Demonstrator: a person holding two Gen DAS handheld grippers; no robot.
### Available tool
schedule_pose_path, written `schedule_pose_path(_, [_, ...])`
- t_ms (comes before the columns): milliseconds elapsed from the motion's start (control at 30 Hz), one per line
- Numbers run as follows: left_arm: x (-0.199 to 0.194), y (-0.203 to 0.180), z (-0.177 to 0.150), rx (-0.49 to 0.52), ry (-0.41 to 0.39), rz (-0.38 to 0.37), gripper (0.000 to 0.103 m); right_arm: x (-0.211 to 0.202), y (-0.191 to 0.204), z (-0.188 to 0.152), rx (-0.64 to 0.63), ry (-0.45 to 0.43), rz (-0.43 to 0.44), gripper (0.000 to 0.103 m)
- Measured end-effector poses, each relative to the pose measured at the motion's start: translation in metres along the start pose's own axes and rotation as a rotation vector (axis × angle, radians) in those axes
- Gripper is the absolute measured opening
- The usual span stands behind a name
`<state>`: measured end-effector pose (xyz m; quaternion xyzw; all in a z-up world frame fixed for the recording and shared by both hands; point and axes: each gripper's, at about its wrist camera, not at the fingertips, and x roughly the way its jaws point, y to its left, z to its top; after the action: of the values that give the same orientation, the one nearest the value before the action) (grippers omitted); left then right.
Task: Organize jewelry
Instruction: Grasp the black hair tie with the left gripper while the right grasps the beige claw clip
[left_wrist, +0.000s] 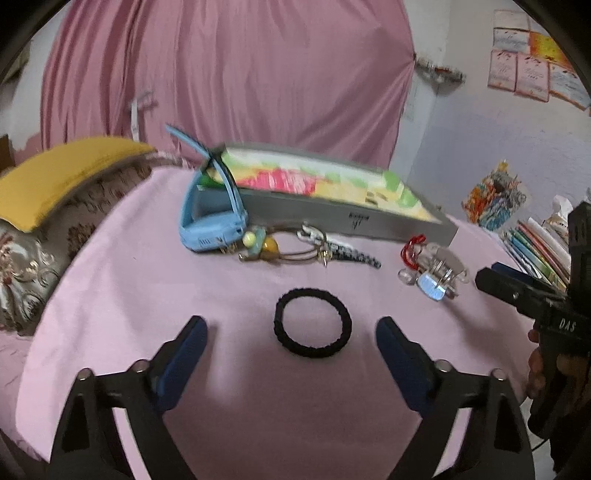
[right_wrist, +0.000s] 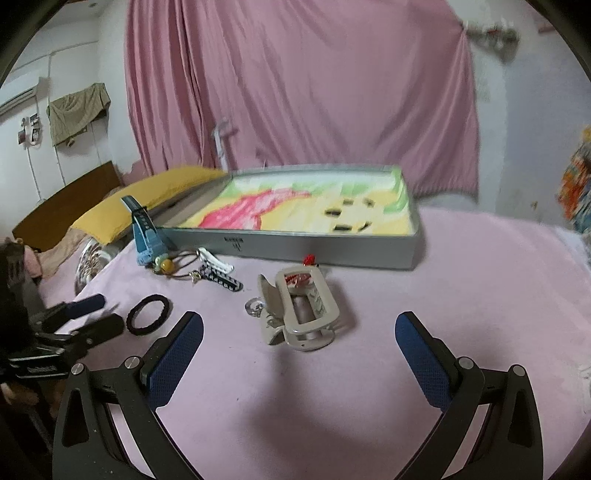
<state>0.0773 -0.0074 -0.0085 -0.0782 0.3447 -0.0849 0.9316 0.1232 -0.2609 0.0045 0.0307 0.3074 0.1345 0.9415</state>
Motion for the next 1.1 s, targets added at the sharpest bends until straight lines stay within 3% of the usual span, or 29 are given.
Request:
schedule_pose_path(200, [0.014,-0.007,0.007,0.056,0.07,0.005,0.078,0.027,0.005,0.01,-0.039,0.116,0.029,0.08])
schedule_pose_path(367, [0.021,-0.017,0.012,0.121,0.109,0.031,0.074,0.045,0.008,0.014,-0.052,0.187,0.034,0.073])
schedule_pose_path(567, [0.028,-0.032,0.014,0.213,0.135,0.085,0.058,0.058,0.005,0.016,-0.035,0.233,0.038,0.069])
schedule_pose_path(733, [0.025,-0.034,0.015,0.23,0.144,0.063,0.045,0.061,0.002,0.014,-0.024,0.238,0.046,0.062])
schedule_pose_path(900, [0.025,-0.036,0.017,0.226,0.138,0.058,0.015,0.061,0.002,0.016,-0.005,0.234,0.054,0.047])
schedule_pose_path(1100, [0.023,-0.032,0.016,0.178,0.128,0.008,0.005,0.054,-0.001,0.01,0.028,0.212,0.082,0.042])
